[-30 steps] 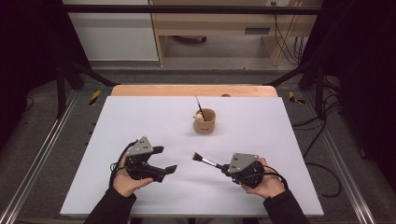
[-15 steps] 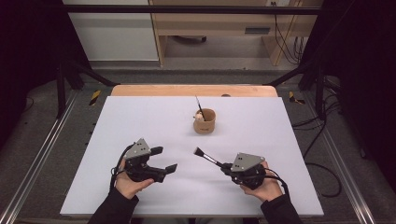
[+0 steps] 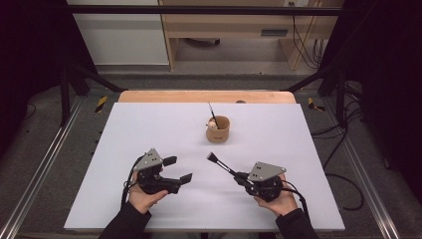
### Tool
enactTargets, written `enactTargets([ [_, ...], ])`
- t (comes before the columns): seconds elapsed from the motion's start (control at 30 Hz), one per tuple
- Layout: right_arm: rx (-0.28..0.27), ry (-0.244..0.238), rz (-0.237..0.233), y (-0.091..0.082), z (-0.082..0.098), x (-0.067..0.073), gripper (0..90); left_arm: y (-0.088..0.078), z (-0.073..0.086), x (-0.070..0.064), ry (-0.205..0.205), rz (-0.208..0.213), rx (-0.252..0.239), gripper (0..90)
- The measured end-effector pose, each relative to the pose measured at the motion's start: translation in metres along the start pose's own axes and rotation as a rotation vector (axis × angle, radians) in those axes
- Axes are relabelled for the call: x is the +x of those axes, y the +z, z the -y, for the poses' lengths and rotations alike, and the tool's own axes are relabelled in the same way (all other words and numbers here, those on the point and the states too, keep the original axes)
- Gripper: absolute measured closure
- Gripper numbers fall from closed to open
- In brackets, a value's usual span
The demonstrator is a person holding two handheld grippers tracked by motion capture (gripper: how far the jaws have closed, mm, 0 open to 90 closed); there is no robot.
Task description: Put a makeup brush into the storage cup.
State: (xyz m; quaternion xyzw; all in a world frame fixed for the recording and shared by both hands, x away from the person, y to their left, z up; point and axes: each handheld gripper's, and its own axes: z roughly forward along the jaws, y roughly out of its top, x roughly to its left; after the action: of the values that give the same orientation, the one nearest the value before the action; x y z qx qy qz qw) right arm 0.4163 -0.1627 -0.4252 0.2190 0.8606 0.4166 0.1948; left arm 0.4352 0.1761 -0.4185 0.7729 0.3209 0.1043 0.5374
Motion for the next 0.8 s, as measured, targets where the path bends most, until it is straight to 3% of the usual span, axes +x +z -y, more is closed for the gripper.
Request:
enactTargets([
  [0.47,-0.064,0.060,0.007,0.001,-0.002,0.001,79.4,0.005,0.000,-0.003,-0.033,0.008,-0.045,14.1],
  [0.8,-0.118,0.106,0.027,0.002,-0.003,0.001,79.5,0.010,-0.002,-0.007,-0.085,0.032,-0.090,15.0],
])
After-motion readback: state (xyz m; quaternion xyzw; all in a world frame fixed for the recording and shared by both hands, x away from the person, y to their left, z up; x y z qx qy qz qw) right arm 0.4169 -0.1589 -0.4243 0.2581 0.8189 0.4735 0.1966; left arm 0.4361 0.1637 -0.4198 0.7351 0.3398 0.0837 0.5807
